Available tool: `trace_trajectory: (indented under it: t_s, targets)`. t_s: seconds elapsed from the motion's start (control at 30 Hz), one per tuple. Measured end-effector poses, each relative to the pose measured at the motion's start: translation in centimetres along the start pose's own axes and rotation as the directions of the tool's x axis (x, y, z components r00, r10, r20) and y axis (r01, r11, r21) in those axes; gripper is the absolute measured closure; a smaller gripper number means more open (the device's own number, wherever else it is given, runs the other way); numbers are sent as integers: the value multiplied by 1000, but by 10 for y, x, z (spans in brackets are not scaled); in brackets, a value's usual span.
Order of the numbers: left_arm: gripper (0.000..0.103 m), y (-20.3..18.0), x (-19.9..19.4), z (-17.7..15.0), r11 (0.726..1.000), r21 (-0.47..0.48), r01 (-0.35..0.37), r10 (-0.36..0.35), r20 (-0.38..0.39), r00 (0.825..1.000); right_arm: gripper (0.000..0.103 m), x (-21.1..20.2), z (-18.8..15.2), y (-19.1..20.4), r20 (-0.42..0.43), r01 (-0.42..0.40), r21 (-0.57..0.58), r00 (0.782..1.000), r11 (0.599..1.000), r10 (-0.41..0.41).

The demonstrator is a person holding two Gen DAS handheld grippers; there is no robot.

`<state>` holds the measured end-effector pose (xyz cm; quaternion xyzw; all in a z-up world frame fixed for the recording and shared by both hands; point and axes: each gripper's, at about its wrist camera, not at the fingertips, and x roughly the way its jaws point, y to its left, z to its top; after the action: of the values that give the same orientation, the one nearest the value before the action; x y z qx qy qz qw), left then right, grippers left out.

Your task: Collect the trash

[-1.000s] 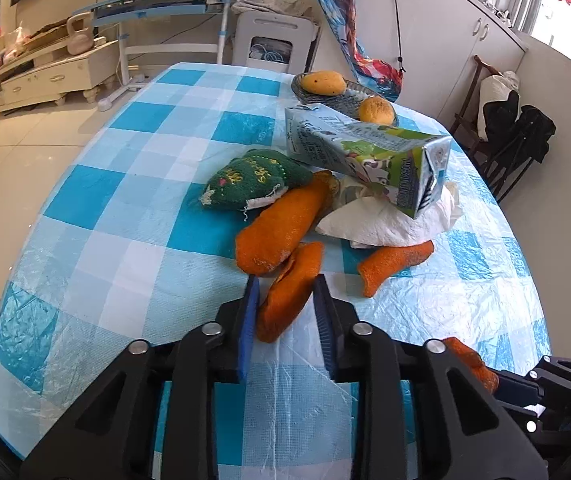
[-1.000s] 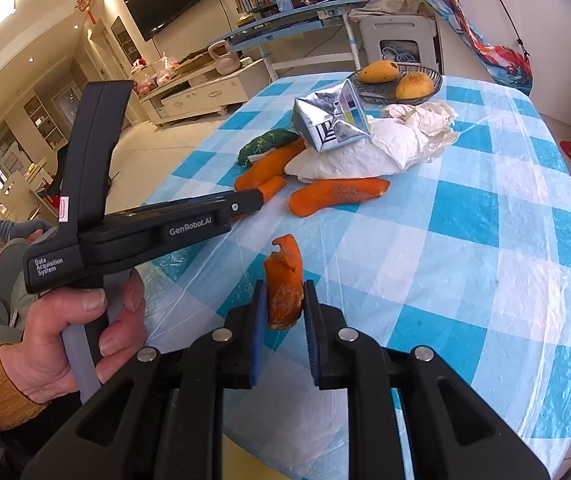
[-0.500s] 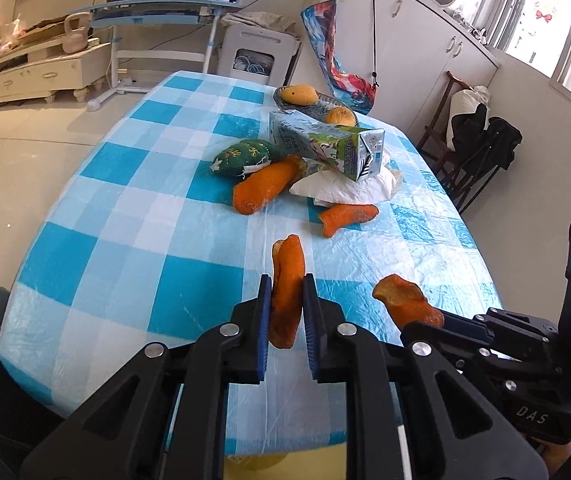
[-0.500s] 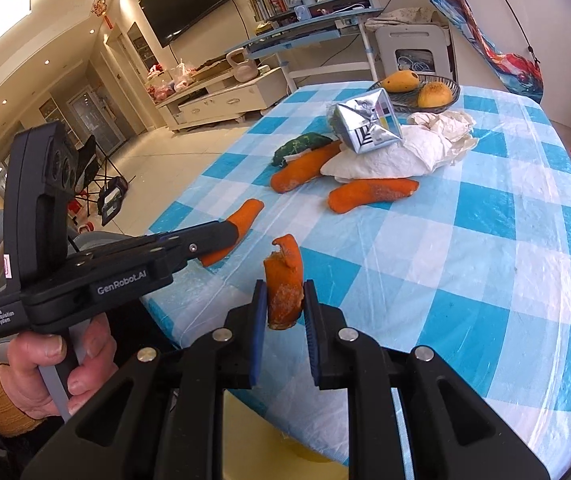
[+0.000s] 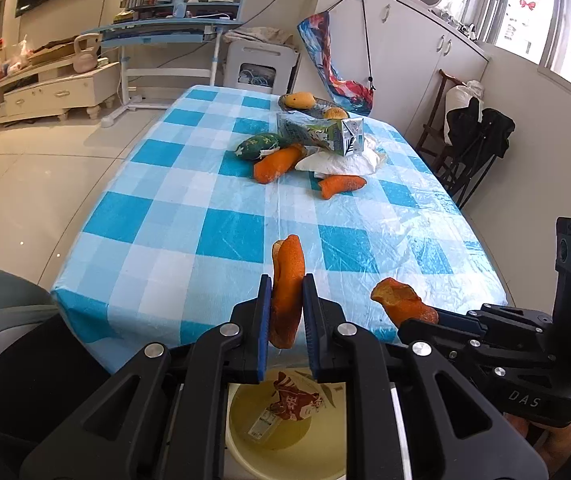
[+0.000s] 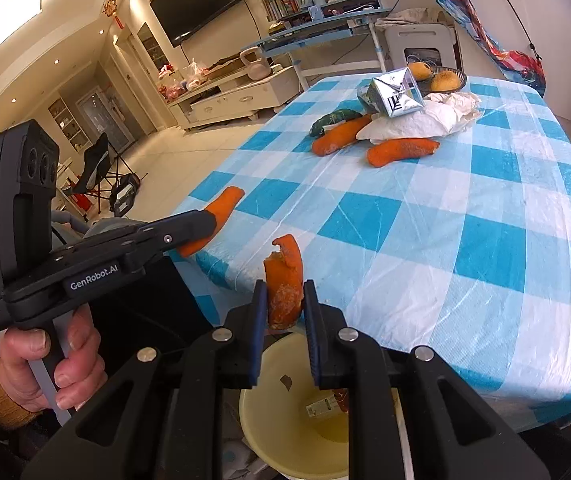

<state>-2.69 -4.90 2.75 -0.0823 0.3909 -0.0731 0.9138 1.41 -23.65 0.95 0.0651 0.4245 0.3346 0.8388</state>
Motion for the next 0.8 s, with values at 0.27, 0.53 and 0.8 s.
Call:
trace_trajectory:
  t_s: [0.27, 0.53, 0.8]
  targets:
    - [89, 4, -14, -20, 1000, 15, -24, 24, -9, 1000, 84, -1, -15, 8, -12, 4, 10, 1000, 1000, -3]
    - [89, 4, -17, -41, 1000, 16, -12, 13, -60, 998, 83, 2, -29, 14, -41, 17, 12, 999, 1000, -17]
    - [83, -4, 1, -66, 999, 33, -2, 8, -188, 982, 49, 4, -36, 11, -59, 126, -3, 990, 992, -126]
